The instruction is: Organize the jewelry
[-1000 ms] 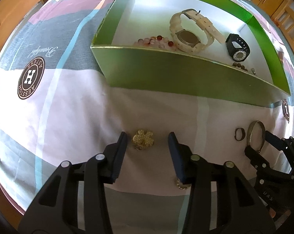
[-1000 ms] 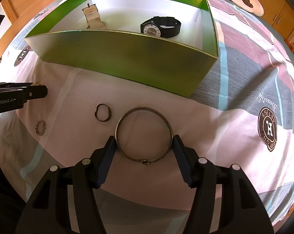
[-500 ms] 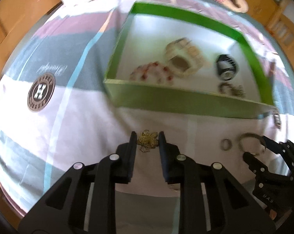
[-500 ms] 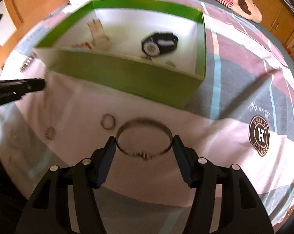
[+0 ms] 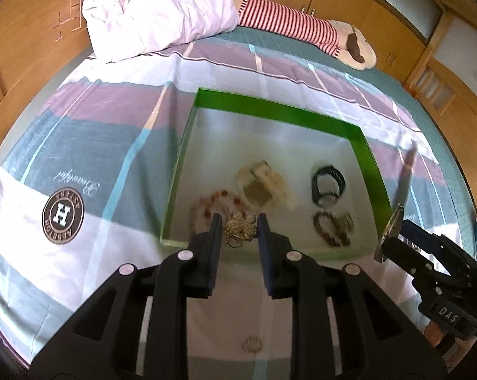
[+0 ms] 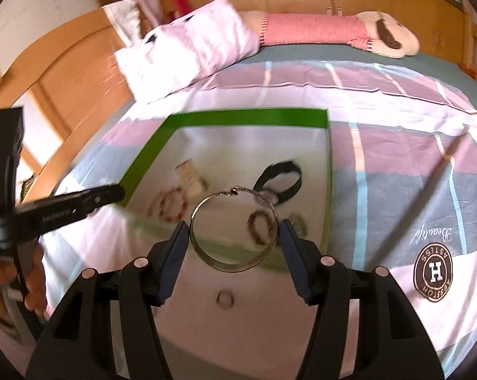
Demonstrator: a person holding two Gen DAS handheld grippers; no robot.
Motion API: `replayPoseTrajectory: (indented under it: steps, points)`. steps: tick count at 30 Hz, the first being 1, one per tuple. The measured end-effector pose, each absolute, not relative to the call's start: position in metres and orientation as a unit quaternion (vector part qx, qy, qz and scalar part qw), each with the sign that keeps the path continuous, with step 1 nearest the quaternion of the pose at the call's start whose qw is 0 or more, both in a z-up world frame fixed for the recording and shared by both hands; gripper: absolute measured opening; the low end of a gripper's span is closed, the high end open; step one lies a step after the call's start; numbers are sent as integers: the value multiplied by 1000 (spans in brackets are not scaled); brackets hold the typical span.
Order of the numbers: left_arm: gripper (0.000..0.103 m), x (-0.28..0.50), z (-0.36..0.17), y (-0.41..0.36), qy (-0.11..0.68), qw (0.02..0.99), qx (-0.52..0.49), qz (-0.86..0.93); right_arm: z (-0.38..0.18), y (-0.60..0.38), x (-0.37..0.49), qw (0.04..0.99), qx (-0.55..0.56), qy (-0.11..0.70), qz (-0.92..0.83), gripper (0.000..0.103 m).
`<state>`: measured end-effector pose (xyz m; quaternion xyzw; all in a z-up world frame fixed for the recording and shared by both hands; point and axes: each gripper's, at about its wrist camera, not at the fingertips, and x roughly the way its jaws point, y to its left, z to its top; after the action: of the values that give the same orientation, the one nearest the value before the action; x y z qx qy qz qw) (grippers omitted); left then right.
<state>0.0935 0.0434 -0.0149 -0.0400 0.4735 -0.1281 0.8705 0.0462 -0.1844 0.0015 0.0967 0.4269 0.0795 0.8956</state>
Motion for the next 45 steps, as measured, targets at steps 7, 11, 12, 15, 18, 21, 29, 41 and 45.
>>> replayPoseTrajectory:
  steps: [7, 11, 12, 15, 18, 21, 29, 41, 45]
  points:
    - [23, 119, -42, 30, 504, 856, -23, -111, -20, -191, 62, 894, 98, 434, 52, 60]
    - [49, 119, -45, 29, 503, 857, -24, -108, -15, -195, 58, 894, 115, 430, 56, 68]
    - [49, 118, -44, 30, 504, 856, -26, -110, -12, -195, 57, 895, 116, 428, 58, 68]
    - [52, 111, -39, 34, 505, 854, -31, -122, -3, -195, 47, 889, 124, 434, 81, 68]
    - [53, 99, -33, 43, 510, 849, -45, -130, 1, -189, 28, 878, 121, 447, 118, 68]
    - [54, 80, -30, 51, 519, 844, -43, -128, -4, -170, 15, 871, 65, 467, 140, 60]
    - [60, 48, -60, 46, 575, 806, -4, -142, -67, -139, 18, 831, -22, 541, 130, 40]
    - [70, 42, -86, 28, 612, 776, 39, -151, -81, -130, 18, 821, -71, 555, 110, 19]
    - [70, 34, -91, 15, 617, 764, 57, -178, -81, -150, 21, 819, -52, 564, 88, 19]
